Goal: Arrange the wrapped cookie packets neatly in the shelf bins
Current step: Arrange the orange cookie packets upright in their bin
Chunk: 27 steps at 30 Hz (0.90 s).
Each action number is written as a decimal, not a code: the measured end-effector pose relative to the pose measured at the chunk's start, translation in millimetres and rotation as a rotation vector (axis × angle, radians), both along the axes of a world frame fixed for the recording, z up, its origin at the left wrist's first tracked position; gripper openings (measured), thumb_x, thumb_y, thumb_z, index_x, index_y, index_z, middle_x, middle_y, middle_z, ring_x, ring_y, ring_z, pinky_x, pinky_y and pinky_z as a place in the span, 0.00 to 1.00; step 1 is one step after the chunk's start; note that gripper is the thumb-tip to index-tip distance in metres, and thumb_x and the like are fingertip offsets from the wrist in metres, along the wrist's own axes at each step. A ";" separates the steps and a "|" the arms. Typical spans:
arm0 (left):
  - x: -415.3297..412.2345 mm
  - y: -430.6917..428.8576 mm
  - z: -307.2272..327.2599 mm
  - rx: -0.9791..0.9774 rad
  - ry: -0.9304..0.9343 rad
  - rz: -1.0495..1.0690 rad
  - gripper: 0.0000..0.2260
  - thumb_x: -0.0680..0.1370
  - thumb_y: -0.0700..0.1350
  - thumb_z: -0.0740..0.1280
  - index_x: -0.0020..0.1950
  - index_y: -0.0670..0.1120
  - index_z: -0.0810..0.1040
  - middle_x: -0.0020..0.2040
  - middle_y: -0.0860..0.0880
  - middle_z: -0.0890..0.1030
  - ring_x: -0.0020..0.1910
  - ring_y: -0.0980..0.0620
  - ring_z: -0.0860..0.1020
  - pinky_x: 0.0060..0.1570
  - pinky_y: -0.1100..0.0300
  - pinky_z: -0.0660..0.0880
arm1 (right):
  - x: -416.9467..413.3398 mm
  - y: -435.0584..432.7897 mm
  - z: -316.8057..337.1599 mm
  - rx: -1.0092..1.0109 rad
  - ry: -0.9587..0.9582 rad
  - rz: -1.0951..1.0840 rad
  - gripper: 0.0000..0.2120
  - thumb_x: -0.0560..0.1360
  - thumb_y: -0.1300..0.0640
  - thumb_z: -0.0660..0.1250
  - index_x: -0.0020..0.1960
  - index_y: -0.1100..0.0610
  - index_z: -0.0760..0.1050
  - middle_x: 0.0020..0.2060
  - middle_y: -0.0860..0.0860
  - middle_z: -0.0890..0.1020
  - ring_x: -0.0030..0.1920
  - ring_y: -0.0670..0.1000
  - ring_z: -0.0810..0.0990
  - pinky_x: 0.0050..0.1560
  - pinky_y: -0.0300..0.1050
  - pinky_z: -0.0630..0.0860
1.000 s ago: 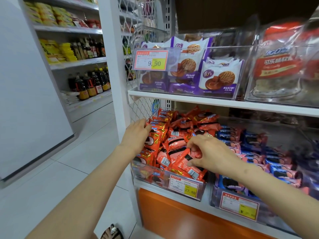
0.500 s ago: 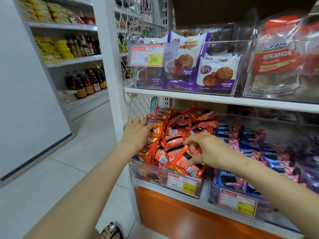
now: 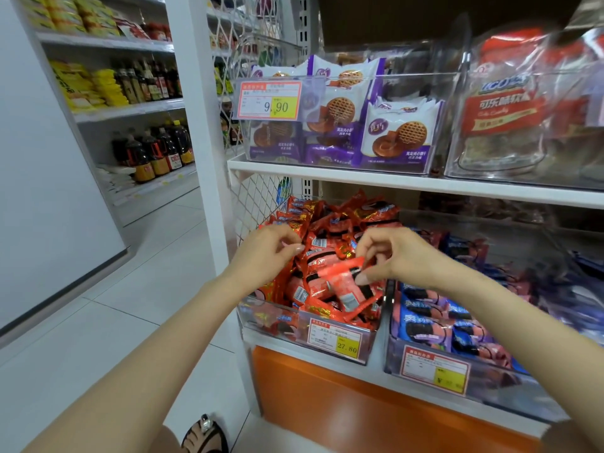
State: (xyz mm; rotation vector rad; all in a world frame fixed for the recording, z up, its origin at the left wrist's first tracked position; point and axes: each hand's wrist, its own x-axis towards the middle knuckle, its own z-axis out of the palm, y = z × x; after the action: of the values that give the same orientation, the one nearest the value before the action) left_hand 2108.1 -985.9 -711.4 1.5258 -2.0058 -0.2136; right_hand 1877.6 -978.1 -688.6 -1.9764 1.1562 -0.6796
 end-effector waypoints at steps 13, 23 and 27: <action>-30.2 9.0 -2.9 0.710 1.130 -0.105 0.19 0.74 0.36 0.69 0.64 0.37 0.70 0.51 0.41 0.81 0.40 0.51 0.83 0.42 0.61 0.81 | 1.2 -1.6 -8.2 0.069 -0.367 -0.002 0.08 0.74 0.72 0.63 0.45 0.60 0.76 0.55 0.53 0.80 0.47 0.52 0.82 0.47 0.46 0.81; -31.0 18.0 -0.7 0.611 0.982 -0.238 0.14 0.73 0.38 0.69 0.59 0.41 0.75 0.54 0.42 0.82 0.52 0.46 0.82 0.52 0.55 0.79 | 13.4 -2.4 -13.4 0.039 -0.290 -0.147 0.13 0.70 0.63 0.73 0.51 0.52 0.77 0.38 0.51 0.82 0.39 0.47 0.82 0.45 0.41 0.78; -33.2 21.6 0.4 0.581 1.030 -0.219 0.15 0.73 0.40 0.70 0.59 0.43 0.74 0.52 0.43 0.83 0.50 0.46 0.82 0.51 0.55 0.80 | 18.6 -0.7 -12.6 0.029 -0.374 -0.165 0.12 0.70 0.63 0.73 0.50 0.53 0.79 0.36 0.55 0.81 0.40 0.51 0.82 0.49 0.47 0.78</action>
State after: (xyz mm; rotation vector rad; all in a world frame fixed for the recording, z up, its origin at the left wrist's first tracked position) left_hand 2074.9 -964.3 -711.0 1.0875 -1.2734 -1.4419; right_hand 1896.2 -978.7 -701.1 -1.6503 1.0944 -1.0600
